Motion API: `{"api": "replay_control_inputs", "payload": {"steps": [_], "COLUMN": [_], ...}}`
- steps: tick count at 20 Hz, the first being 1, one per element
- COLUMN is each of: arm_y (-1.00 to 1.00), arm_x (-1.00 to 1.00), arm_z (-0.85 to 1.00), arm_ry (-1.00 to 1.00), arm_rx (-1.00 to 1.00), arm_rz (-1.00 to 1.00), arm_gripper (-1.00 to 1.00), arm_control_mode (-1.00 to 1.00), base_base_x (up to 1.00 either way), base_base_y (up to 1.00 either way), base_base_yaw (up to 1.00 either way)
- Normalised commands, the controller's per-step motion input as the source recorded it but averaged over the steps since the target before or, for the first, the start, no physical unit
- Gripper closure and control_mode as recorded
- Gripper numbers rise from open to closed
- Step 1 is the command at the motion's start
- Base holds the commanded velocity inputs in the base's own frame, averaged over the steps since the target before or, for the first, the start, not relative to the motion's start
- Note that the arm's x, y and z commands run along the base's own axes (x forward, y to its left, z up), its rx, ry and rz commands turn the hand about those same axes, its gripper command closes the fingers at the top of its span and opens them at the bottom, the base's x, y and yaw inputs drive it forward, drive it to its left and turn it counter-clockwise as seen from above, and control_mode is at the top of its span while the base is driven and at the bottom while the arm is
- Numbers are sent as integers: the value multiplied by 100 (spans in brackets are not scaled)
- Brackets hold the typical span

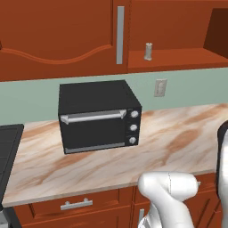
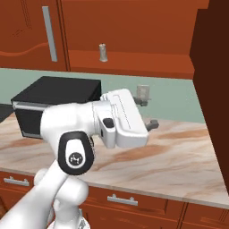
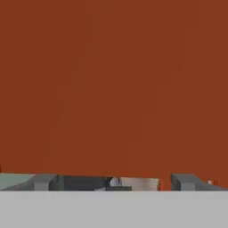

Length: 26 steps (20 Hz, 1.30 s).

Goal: Get the candle and the beer from the cabinet and move them to the dining counter.

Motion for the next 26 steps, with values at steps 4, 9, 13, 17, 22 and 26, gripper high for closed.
{"api": "replay_control_inputs", "payload": {"steps": [4, 9, 13, 17, 22, 26], "arm_y": [100, 99, 94, 85, 78, 65], "arm_x": [17, 26, 57, 53, 8, 2], "arm_z": [0, 0, 2, 3, 3, 16], "arm_ry": [4, 5, 3, 1, 1, 0], "arm_rx": [0, 2, 3, 5, 1, 0], "arm_rz": [54, 58, 42, 39, 15, -1], "arm_gripper": [-100, -100, -100, -100, -100, -100], "arm_control_mode": [-100, -100, -100, -100, -100, -100], "base_base_x": [0, 0, 0, 0, 0, 0], "base_base_y": [0, 0, 0, 0, 0, 0], "base_base_yaw": [0, 0, 0, 0, 0, 0]}}
